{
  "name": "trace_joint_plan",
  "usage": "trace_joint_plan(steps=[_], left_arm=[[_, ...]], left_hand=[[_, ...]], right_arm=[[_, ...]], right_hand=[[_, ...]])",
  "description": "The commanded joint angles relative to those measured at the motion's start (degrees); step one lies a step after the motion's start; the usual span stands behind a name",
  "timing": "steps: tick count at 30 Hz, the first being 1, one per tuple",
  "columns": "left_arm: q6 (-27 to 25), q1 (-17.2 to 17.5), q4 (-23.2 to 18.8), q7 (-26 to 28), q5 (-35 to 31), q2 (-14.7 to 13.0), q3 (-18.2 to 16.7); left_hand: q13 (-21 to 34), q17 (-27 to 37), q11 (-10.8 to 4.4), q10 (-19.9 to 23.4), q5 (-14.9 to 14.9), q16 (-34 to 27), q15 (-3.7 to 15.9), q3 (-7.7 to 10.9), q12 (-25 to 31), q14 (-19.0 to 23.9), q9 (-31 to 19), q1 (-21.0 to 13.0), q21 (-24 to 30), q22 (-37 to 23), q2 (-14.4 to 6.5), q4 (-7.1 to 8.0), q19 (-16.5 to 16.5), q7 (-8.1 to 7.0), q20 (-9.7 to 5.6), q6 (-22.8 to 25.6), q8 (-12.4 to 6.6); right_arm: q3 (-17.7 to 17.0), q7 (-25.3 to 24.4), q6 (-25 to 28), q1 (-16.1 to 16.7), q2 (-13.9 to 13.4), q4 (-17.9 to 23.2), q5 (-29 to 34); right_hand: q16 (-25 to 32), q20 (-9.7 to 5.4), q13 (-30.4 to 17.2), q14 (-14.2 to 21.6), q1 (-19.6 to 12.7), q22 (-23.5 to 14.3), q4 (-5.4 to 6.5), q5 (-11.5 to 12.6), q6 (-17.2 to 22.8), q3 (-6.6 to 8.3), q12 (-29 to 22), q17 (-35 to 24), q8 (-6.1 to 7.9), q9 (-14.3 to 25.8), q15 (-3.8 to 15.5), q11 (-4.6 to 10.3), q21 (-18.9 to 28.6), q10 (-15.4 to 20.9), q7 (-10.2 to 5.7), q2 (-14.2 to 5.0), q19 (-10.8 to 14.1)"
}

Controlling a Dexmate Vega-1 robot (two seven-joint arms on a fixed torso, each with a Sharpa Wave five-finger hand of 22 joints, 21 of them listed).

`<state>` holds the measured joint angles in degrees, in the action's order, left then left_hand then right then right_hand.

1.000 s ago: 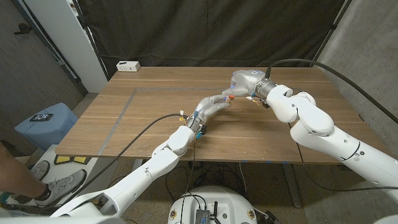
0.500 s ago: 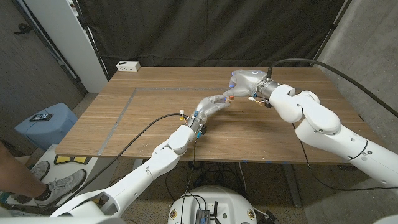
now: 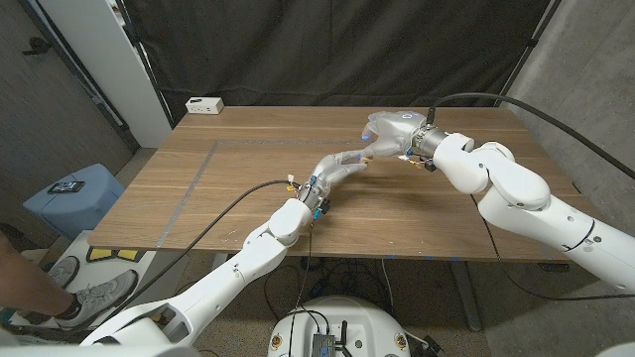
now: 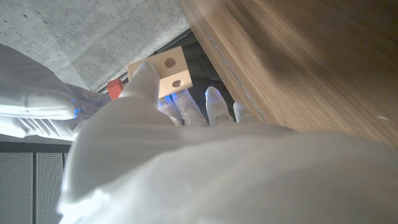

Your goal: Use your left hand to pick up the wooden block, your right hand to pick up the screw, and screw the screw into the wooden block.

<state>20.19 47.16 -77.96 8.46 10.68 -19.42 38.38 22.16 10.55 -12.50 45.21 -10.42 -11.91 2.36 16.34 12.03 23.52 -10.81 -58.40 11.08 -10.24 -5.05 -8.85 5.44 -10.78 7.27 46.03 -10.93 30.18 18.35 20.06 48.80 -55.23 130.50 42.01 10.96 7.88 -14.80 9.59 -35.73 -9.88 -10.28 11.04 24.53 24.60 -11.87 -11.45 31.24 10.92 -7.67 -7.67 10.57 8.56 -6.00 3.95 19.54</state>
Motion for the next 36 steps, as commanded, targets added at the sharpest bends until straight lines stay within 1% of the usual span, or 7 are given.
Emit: trace_joint_plan(steps=[1,7,10,14,21,31,36], left_arm=[[0.27,-0.48,0.62,0.29,-0.26,0.49,0.25],[0.06,-1.04,0.95,0.12,-0.40,0.78,0.49],[0.03,-1.26,1.12,0.04,-0.46,0.90,0.59],[-0.09,-1.42,1.17,-0.12,-0.48,0.90,0.70],[-0.33,-1.58,1.17,-0.37,-0.43,0.84,0.82],[-0.53,-1.73,1.33,-0.47,-0.36,0.82,0.87],[-0.48,-1.92,1.67,-0.63,-0.29,0.96,0.97]], left_hand=[[0.28,0.07,0.04,0.52,-0.23,0.23,4.45,0.36,0.34,0.49,-0.06,0.19,0.49,-0.14,-0.58,0.11,-0.13,0.04,0.49,0.46,-0.46],[0.28,0.09,0.07,0.48,-0.23,0.22,4.44,0.38,0.31,0.45,-0.06,0.26,0.48,-0.14,-0.63,0.16,-0.13,-0.05,0.47,0.48,-0.47],[0.27,0.09,0.08,0.47,-0.23,0.21,4.43,0.40,0.30,0.46,-0.06,0.26,0.48,-0.14,-0.60,0.15,-0.13,0.04,0.48,0.52,-0.48],[0.27,0.09,0.09,0.45,-0.23,0.21,4.45,0.41,0.28,0.44,-0.06,0.29,0.48,-0.14,-0.60,0.16,-0.13,-0.08,0.48,0.39,-0.42],[0.28,0.10,0.06,0.45,-0.22,0.20,4.49,0.43,0.28,0.47,-0.06,0.37,0.48,-0.15,-0.55,0.18,-0.13,-0.07,0.48,0.42,-0.44],[0.29,0.11,0.09,0.43,-0.21,0.19,4.48,0.45,0.27,0.44,-0.06,0.45,0.48,-0.15,-0.51,0.19,-0.15,-0.03,0.46,0.44,-0.44],[0.29,0.11,0.09,0.42,-0.22,0.20,4.49,0.50,0.27,0.41,-0.06,0.43,0.48,-0.15,-0.54,0.17,-0.16,-0.06,0.45,0.51,-0.47]], right_arm=[[-0.57,0.04,-3.87,-0.70,-1.46,-1.45,-0.44],[-0.99,-0.59,-5.03,-0.63,-1.76,-2.10,0.15],[-1.08,-0.62,-5.39,-0.69,-1.80,-2.41,0.47],[-1.27,-0.70,-5.83,-0.70,-1.75,-2.84,0.53],[-1.60,-0.81,-6.38,-0.66,-1.75,-3.32,0.61],[-1.67,-0.50,-6.52,-0.89,-1.42,-3.99,0.53],[-1.91,-0.73,-6.63,-0.75,-1.50,-4.12,0.32]], right_hand=[[0.22,-0.46,-0.21,-0.47,-1.93,0.03,-0.29,0.04,-0.11,0.78,0.07,-0.02,-0.70,0.21,0.58,0.79,0.47,-0.79,-1.83,0.41,0.05],[0.41,-1.66,-0.28,-0.22,-3.94,-0.01,-0.33,-0.14,0.02,1.43,-0.29,0.02,-1.10,0.24,1.68,1.73,0.85,-0.56,-3.32,0.99,1.15],[0.46,-1.86,-0.30,-0.11,-4.78,-0.02,-0.37,-0.22,0.26,1.71,-0.36,0.03,-1.17,0.25,1.96,2.10,0.90,-0.61,-4.22,1.20,1.36],[0.51,-1.92,-0.33,-0.02,-5.77,-0.03,-0.38,-0.26,0.55,2.09,-0.48,0.03,-1.22,0.27,2.12,2.36,0.92,-0.51,-4.70,1.18,1.54],[0.58,-2.22,-0.38,0.25,-6.97,-0.04,-0.38,-0.38,1.22,2.41,-0.63,0.06,-1.18,0.29,2.57,2.56,0.98,-0.41,-4.44,1.56,1.87],[0.95,-3.16,-0.48,1.31,-7.90,-0.04,0.22,-0.61,3.14,2.65,-1.20,-0.08,-0.82,0.42,3.06,3.05,1.66,0.57,-3.60,2.18,4.27],[1.10,-3.53,-0.51,1.74,-8.14,-0.04,0.37,-0.68,4.14,2.66,-1.37,-0.14,-0.53,0.49,3.27,2.92,1.73,0.89,-3.33,2.24,4.85]])
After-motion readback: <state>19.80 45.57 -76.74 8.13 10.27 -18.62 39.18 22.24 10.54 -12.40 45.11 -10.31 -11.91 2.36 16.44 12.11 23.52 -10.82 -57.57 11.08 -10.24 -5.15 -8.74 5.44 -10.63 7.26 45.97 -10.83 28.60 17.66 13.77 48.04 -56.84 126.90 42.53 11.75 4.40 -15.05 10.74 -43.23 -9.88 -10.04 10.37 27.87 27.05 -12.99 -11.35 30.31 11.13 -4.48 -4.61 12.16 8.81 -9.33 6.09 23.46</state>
